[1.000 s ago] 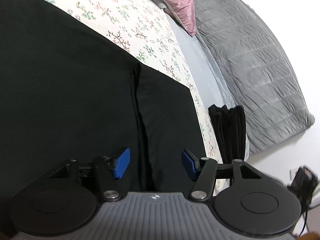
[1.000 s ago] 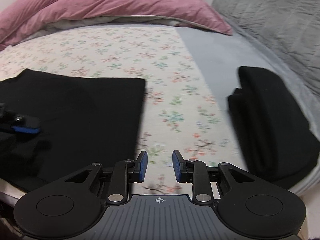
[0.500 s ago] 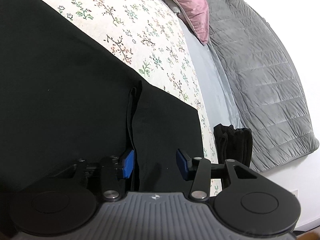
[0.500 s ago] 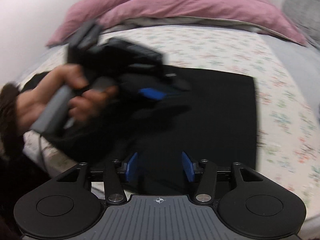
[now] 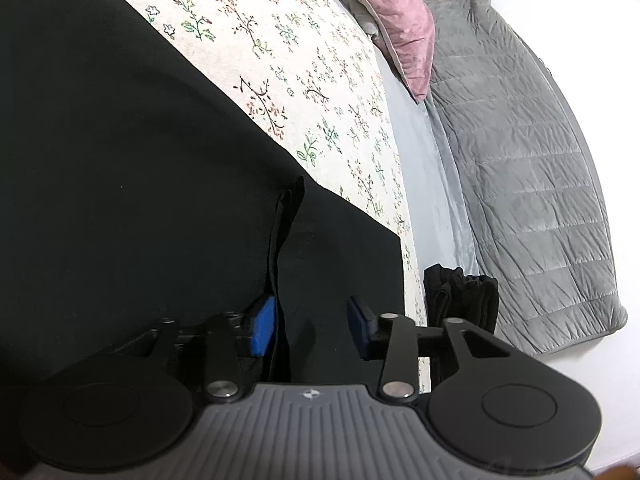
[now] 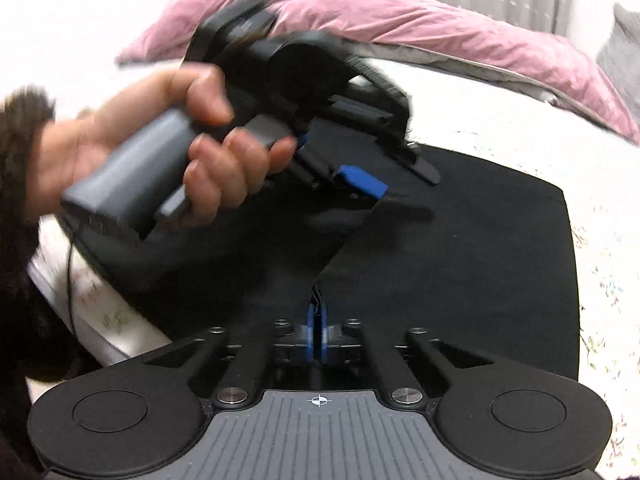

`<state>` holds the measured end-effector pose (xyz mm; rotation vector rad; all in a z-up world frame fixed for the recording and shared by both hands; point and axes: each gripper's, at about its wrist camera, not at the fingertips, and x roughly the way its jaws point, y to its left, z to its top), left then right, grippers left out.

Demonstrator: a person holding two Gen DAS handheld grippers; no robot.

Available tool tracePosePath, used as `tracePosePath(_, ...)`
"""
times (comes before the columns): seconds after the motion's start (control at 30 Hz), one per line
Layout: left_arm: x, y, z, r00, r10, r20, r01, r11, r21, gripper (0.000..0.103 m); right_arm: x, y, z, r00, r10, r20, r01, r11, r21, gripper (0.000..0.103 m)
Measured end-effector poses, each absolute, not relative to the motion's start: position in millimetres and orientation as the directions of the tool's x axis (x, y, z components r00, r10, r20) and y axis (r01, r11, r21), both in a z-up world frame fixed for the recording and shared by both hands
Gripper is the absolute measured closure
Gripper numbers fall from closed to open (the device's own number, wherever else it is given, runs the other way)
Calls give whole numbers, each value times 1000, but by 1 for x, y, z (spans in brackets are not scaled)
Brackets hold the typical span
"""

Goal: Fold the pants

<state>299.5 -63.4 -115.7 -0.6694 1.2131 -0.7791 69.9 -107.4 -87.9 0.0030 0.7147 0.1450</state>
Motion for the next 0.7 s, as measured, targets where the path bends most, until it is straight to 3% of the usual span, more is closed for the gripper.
tracePosePath(0.1, 299, -66, -112, 162, -814, -557, 172, 580, -796, 43, 60, -125, -71, 779, 147, -610, -113, 989, 93, 102)
tracePosePath(0.37, 302, -76, -116, 182, -809, -559, 113, 582, -805, 45, 48, -160, -37, 823, 180, -538, -81, 976, 203, 102)
tracePosePath(0.47, 301, -84, -113, 245, -779, -577, 150, 619, -771, 99, 48, -161, -34, 819, 210, -535, -94, 967, 236, 102)
tracePosePath(0.7, 289, -76, -72, 355, -725, -591, 372, 689, -622, 99, 47, -139, -34, 797, 232, -557, -123, 966, 225, 102)
